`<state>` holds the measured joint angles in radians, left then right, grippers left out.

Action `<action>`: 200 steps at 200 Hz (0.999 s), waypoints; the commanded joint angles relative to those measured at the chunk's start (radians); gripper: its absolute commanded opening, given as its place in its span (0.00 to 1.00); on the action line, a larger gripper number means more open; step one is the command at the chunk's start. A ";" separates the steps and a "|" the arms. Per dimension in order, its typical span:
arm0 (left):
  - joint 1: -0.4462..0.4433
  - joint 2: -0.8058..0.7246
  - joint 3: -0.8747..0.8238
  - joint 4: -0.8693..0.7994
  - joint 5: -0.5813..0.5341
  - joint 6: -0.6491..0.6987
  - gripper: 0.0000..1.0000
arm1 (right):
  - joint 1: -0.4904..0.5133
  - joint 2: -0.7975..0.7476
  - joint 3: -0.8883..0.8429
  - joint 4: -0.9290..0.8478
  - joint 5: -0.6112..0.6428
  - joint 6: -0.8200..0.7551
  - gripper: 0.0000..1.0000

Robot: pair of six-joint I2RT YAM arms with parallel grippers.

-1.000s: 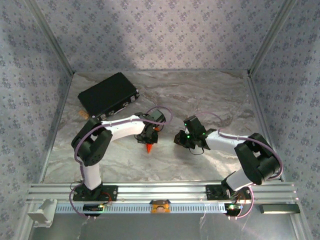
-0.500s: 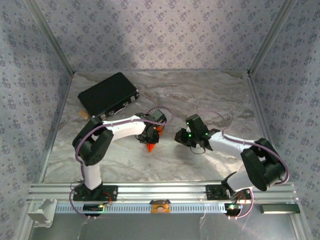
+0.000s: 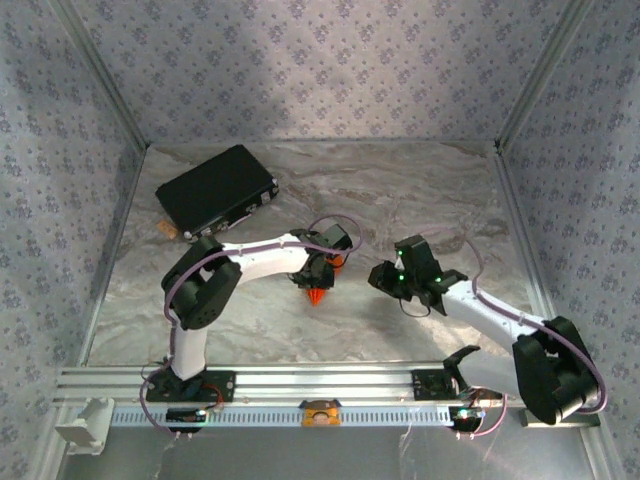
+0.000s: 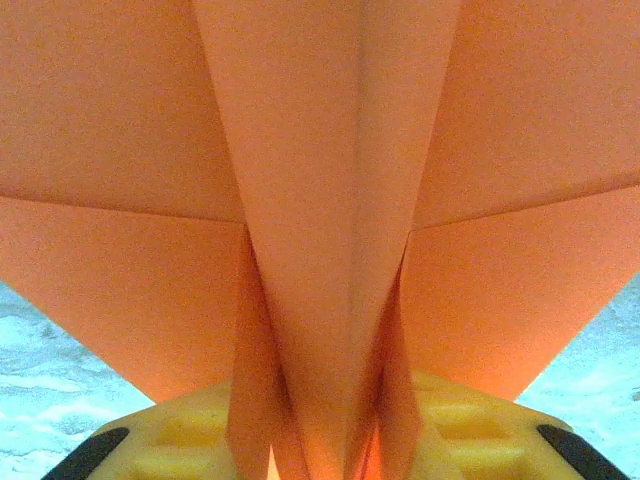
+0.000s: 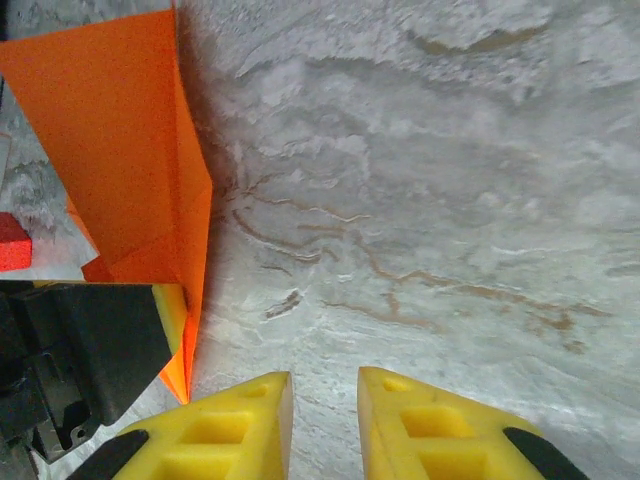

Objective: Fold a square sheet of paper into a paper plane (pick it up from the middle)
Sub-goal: Turn over a paper plane at the center of the table.

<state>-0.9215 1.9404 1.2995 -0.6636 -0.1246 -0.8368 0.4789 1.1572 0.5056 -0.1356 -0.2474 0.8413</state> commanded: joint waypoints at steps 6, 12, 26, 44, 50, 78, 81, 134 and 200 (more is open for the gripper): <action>-0.017 0.038 0.019 -0.042 -0.022 -0.079 0.32 | -0.024 -0.050 -0.018 -0.054 -0.007 -0.041 0.26; -0.020 0.040 0.022 -0.039 -0.023 -0.088 0.32 | -0.028 -0.056 -0.019 -0.060 -0.009 -0.047 0.26; -0.025 0.044 0.031 -0.043 -0.028 -0.104 0.32 | -0.041 -0.066 -0.018 -0.076 -0.019 -0.062 0.27; -0.028 0.042 0.041 -0.047 -0.031 -0.123 0.32 | -0.055 -0.077 -0.021 -0.086 -0.034 -0.076 0.27; -0.029 0.039 0.045 -0.047 -0.030 -0.127 0.32 | -0.059 -0.081 -0.022 -0.087 -0.036 -0.078 0.27; -0.036 0.020 0.072 -0.058 -0.032 -0.140 0.32 | -0.073 -0.093 -0.023 -0.085 -0.048 -0.090 0.27; -0.036 0.018 0.074 -0.060 -0.035 -0.140 0.32 | -0.073 -0.094 -0.022 -0.085 -0.050 -0.092 0.27; -0.039 -0.029 0.085 -0.088 -0.060 -0.155 0.35 | -0.098 -0.109 -0.010 -0.095 -0.056 -0.112 0.28; -0.045 -0.205 0.021 -0.051 -0.146 -0.112 0.40 | -0.144 -0.201 0.120 -0.258 0.154 -0.244 0.51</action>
<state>-0.9569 1.8519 1.3560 -0.7128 -0.1902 -0.9779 0.3531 1.0092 0.5308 -0.2867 -0.2413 0.6956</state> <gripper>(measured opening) 0.384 0.466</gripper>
